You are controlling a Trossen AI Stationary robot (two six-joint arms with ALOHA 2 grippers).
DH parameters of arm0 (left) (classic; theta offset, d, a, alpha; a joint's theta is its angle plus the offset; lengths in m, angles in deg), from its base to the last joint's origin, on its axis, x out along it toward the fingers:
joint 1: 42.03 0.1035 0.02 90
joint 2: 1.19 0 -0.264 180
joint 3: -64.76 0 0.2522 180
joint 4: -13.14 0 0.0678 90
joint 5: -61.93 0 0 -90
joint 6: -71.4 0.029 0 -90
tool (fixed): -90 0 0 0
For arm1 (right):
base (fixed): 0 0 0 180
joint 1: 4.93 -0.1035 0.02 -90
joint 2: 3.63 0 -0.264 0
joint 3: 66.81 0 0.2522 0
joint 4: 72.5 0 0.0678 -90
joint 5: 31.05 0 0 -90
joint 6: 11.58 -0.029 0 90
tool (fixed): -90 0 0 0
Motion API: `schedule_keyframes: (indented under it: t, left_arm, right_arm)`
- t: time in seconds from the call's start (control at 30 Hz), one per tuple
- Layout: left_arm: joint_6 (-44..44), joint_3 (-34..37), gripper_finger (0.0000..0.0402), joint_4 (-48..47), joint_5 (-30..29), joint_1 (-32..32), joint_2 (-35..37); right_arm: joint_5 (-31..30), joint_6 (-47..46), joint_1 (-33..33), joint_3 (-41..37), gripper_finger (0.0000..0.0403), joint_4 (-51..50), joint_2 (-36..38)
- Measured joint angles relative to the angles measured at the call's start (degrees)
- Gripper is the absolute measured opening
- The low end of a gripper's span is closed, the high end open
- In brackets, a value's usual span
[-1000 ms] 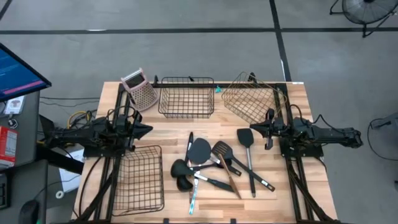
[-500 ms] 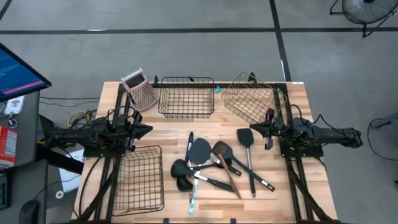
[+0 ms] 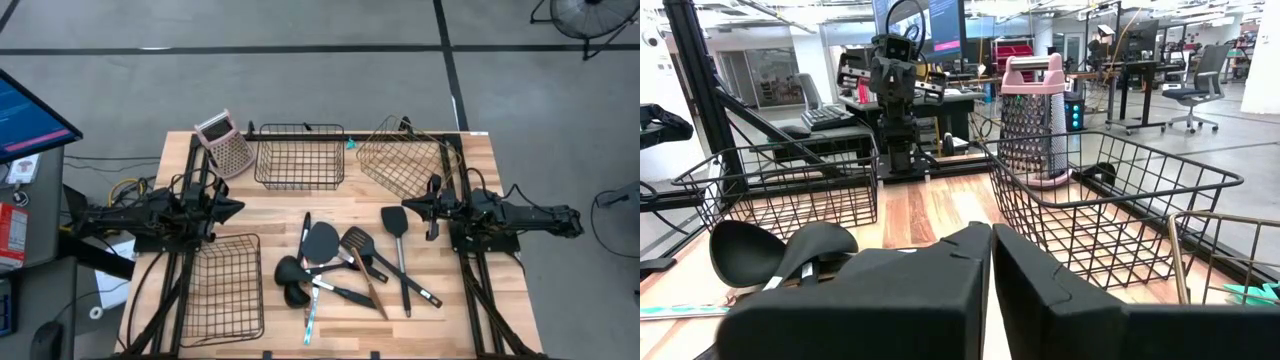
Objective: Pick & Place Kitchen Items
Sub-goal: Put the black spatula into the brown wire basket
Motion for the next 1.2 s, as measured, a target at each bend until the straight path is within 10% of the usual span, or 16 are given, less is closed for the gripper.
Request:
schedule_keyframes:
  t: [0.5,0.83,1.2]
  left_arm:
    - [-11.80,0.02,0.0008,7.41,-1.79,0.00,0.00]
    - [-21.45,-1.89,0.0008,23.76,-5.73,0.00,-2.62]
    - [-24.05,-30.14,0.0001,11.39,1.05,-0.08,-27.11]
  right_arm:
    - [-0.14,-7.59,-0.44,-0.10,0.0017,3.79,0.01]
    - [-0.14,-14.93,-0.55,3.08,0.0025,24.57,-0.05]
    - [-4.34,-29.31,-0.61,38.64,0.0039,-27.22,-19.66]
